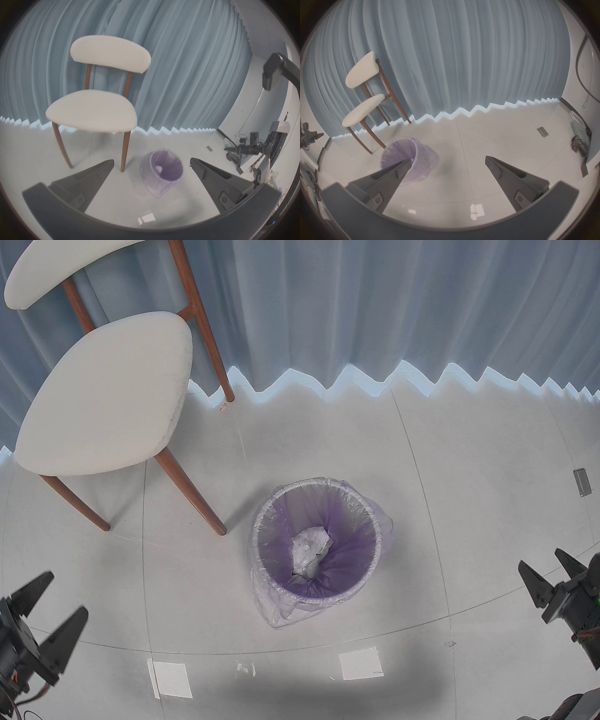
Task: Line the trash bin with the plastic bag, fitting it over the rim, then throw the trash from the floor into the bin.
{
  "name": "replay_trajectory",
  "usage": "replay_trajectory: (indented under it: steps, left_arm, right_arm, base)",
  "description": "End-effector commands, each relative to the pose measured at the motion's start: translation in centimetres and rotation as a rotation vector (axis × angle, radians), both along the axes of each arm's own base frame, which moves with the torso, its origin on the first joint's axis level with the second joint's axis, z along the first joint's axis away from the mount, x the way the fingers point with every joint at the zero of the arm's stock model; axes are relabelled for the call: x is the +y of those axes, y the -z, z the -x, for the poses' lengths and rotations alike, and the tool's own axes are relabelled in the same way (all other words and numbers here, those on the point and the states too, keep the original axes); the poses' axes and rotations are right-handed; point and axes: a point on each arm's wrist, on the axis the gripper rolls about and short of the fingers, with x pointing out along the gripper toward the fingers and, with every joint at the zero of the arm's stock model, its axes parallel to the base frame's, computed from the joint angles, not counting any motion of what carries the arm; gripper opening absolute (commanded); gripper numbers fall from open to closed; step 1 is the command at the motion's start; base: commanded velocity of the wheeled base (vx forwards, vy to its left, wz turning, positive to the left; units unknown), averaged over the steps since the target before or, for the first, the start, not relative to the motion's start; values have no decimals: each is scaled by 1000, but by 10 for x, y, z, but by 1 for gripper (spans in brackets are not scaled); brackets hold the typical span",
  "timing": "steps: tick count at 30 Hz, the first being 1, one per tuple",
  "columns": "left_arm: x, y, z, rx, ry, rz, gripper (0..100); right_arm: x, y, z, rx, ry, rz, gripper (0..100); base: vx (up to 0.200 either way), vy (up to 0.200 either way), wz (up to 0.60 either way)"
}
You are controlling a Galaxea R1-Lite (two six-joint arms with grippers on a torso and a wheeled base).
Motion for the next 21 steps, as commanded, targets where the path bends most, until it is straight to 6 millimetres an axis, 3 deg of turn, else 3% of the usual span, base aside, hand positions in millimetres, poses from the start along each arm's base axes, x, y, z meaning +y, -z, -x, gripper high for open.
replay_trajectory:
  steps: [1,5,6,12,19,21]
  left_arm:
    - [-8,78,65,54,-53,-216,100]
    - [-7,76,64,40,-114,-221,100]
    - [-5,77,63,45,-162,-228,100]
    - [4,77,63,98,-591,-221,100]
    - [5,78,63,114,-619,-157,100]
    - [1,78,63,91,-468,-230,100]
  right_arm:
    - [-32,29,95,-65,85,8,100]
    - [-32,40,114,-136,16,-1,100]
    - [-31,52,120,-95,4,9,100]
    - [-31,53,120,-77,23,-6,100]
    - [-33,57,120,-48,100,27,100]
    - [-33,58,120,-35,92,42,100]
  base:
    - [0,0,0]
    - [0,0,0]
    - [0,0,0]
    - [0,0,0]
    - [0,0,0]
    - [0,0,0]
